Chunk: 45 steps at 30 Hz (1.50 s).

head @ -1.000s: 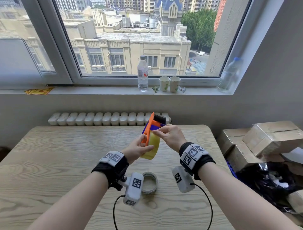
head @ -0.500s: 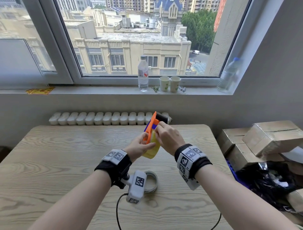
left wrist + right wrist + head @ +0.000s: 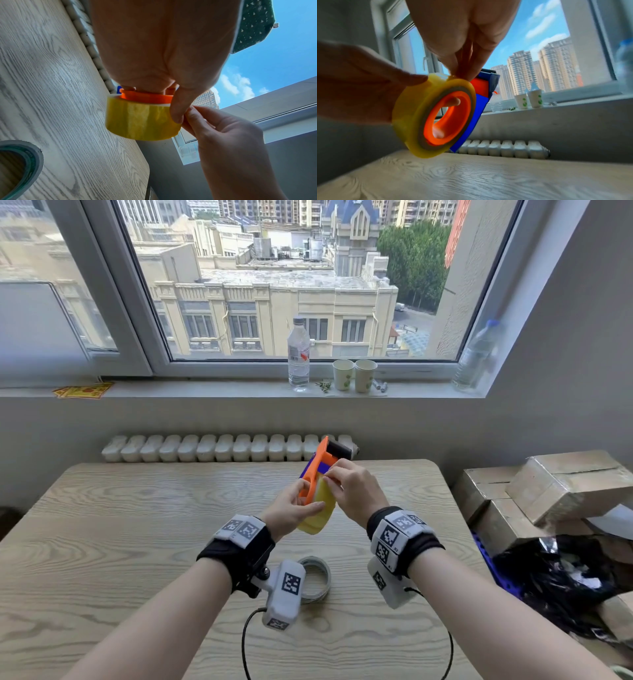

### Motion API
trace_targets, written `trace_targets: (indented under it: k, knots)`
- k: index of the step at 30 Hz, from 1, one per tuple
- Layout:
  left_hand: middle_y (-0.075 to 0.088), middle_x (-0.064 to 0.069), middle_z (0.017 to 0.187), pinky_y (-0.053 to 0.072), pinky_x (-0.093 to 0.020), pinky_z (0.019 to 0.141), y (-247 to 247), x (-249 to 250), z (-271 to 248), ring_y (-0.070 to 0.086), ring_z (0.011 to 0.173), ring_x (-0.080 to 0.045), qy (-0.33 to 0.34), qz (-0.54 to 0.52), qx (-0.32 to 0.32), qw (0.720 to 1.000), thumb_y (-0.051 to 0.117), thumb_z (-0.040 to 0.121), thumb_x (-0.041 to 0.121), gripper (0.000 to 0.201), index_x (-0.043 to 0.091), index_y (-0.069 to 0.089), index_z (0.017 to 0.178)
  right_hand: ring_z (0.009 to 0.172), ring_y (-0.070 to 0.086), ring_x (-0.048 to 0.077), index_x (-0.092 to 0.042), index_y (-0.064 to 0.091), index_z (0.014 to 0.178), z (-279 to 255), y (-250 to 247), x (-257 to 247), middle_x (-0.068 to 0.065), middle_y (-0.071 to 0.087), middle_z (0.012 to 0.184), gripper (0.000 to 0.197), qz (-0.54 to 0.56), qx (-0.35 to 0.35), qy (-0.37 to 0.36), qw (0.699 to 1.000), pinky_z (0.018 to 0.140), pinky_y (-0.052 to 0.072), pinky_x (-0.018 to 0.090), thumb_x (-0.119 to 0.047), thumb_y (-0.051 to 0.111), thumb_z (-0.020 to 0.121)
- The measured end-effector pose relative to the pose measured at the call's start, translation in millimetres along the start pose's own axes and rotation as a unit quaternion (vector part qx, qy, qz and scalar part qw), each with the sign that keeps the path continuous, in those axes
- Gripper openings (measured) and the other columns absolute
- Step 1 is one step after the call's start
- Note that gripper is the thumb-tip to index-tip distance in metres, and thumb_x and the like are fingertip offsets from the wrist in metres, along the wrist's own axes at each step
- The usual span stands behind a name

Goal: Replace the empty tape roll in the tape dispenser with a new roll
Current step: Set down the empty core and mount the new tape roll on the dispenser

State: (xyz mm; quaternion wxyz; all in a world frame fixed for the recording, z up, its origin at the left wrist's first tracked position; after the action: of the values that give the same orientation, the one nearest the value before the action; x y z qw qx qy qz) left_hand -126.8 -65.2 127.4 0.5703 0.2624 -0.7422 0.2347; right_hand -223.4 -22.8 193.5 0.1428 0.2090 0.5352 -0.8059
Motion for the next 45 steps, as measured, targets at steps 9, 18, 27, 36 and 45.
trace_targets:
  k: [9, 18, 27, 36, 45]
  knots:
    - [0.062, -0.006, 0.093, 0.047, -0.03, 0.073, 0, -1, 0, 0.059, 0.085, -0.019, -0.007, -0.006, -0.017, 1.0, 0.058, 0.087, 0.009, 0.022, 0.011, 0.046, 0.106, 0.087, 0.058, 0.032, -0.002, 0.058, 0.097, 4, 3, 4, 0.014, 0.06, 0.102, 0.017, -0.033, -0.025, 0.056, 0.998, 0.071, 0.037, 0.031, -0.014, 0.046, 0.094]
    - [0.059, -0.032, 0.116, 0.048, -0.045, 0.086, -4, -7, -2, 0.059, 0.106, -0.042, -0.001, -0.039, -0.016, 0.999, 0.064, 0.079, 0.013, 0.025, 0.013, 0.047, 0.098, 0.087, 0.063, 0.025, -0.003, 0.072, 0.089, 2, 8, 23, 0.012, 0.067, 0.096, 0.032, 0.175, -0.044, 0.155, 0.971, 0.083, 0.052, 0.039, -0.033, 0.061, 0.087]
    - [0.059, -0.017, 0.101, 0.048, -0.026, 0.069, 0, -8, -2, 0.059, 0.084, -0.022, 0.008, -0.03, -0.013, 0.999, 0.059, 0.085, 0.003, 0.018, 0.013, 0.047, 0.096, 0.082, 0.059, 0.015, -0.005, 0.071, 0.089, 1, 1, 20, 0.009, 0.07, 0.092, 0.013, 0.126, 0.009, 0.135, 0.983, 0.08, 0.05, 0.03, -0.015, 0.064, 0.086]
    - [0.054, -0.033, 0.119, 0.046, -0.034, 0.084, -3, -6, -4, 0.055, 0.107, -0.034, -0.013, -0.061, -0.04, 0.997, 0.061, 0.08, -0.001, 0.029, 0.012, 0.047, 0.101, 0.087, 0.067, 0.029, -0.019, 0.058, 0.076, 3, 2, 35, 0.011, 0.067, 0.084, 0.015, 0.222, -0.01, 0.191, 0.956, 0.086, 0.054, 0.047, -0.01, 0.061, 0.087]
    - [0.062, -0.01, 0.092, 0.039, -0.029, 0.067, -8, -7, -9, 0.057, 0.08, -0.02, -0.051, -0.042, 0.005, 0.998, 0.06, 0.065, 0.013, 0.041, 0.01, 0.049, 0.104, 0.07, 0.059, 0.016, 0.003, 0.069, 0.095, 5, 7, 20, 0.011, 0.065, 0.082, 0.013, 0.246, -0.134, 0.129, 0.951, 0.072, 0.055, 0.023, 0.0, 0.059, 0.087]
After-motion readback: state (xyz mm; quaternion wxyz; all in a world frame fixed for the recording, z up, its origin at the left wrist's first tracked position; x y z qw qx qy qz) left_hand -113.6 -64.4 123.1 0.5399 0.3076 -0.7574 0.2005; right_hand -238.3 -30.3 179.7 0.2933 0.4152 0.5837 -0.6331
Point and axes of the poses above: each hand's wrist, its own z-axis towards the middle knuckle, its own y-axis out of the palm, x = y × z, the point moved 8 cm from there along z, towards the middle knuckle
